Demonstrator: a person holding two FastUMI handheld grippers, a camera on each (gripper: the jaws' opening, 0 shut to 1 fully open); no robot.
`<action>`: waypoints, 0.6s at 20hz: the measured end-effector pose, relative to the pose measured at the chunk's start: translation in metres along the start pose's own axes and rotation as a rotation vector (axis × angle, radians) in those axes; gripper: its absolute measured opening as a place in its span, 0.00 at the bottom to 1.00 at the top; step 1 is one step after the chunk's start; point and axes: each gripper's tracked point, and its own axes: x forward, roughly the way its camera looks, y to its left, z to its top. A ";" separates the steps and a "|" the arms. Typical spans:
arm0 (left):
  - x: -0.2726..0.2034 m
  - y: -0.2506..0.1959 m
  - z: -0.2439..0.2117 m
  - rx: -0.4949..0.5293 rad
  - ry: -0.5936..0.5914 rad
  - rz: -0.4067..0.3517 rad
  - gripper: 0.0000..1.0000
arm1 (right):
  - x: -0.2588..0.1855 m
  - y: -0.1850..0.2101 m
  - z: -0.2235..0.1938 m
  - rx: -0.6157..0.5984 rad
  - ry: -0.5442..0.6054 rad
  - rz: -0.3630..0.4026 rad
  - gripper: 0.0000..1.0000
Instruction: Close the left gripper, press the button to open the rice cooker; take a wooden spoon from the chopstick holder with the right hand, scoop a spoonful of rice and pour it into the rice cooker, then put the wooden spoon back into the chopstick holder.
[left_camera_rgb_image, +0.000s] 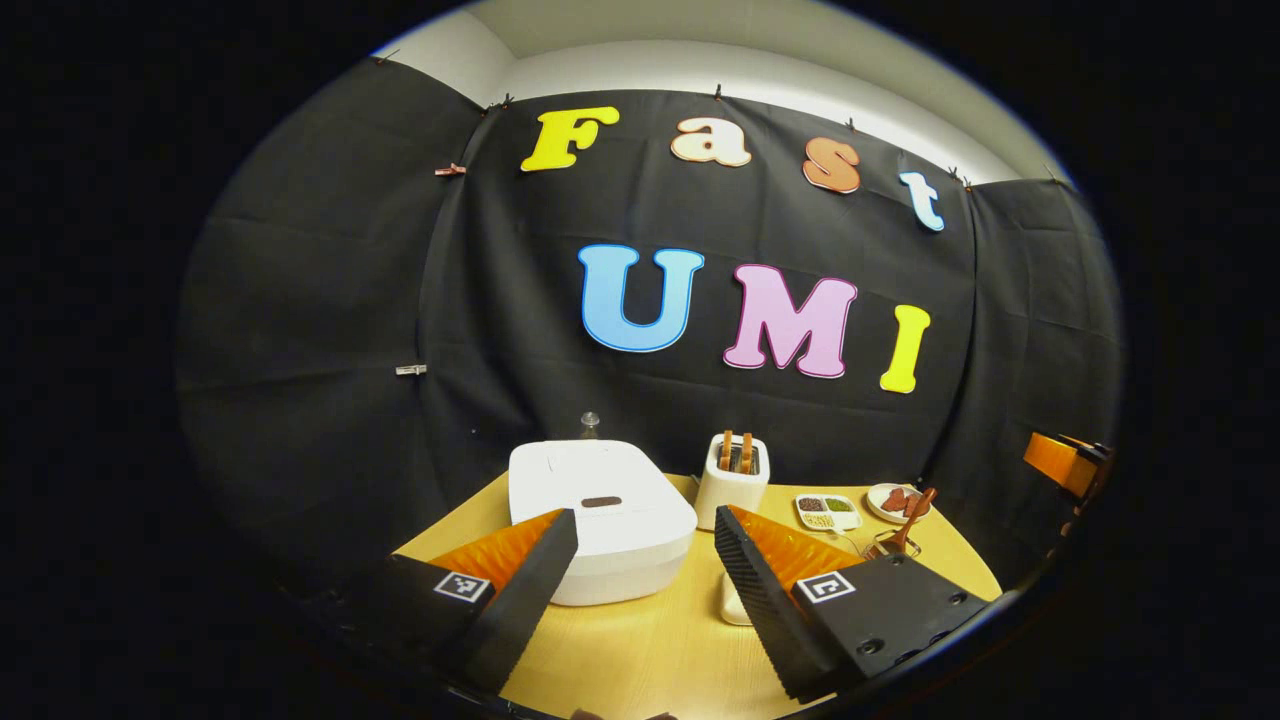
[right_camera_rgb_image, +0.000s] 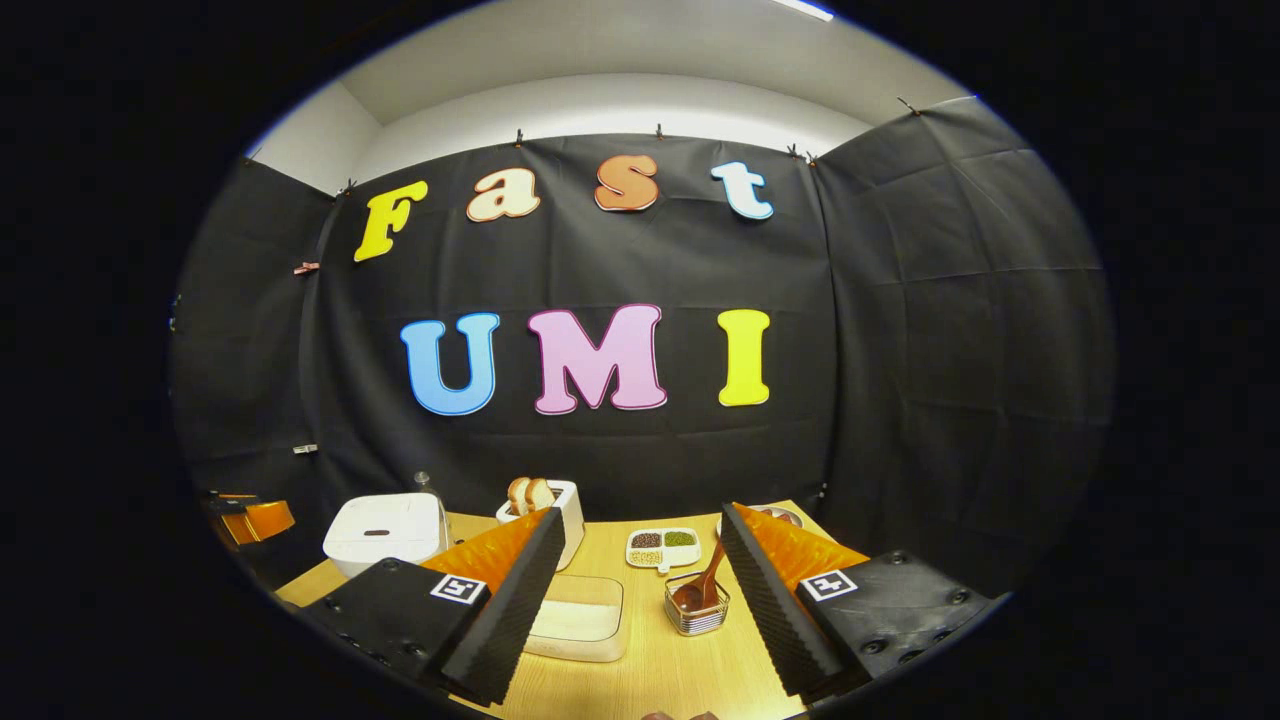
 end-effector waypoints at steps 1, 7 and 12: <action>0.002 0.002 0.001 0.000 0.002 0.004 0.96 | 0.003 0.000 0.000 0.002 0.002 0.000 0.98; 0.025 0.014 0.010 0.018 -0.004 0.024 0.95 | 0.020 0.000 -0.007 0.015 0.028 0.002 0.98; 0.062 0.022 0.016 0.052 0.036 0.000 0.73 | 0.032 -0.003 -0.008 0.023 0.035 0.000 0.97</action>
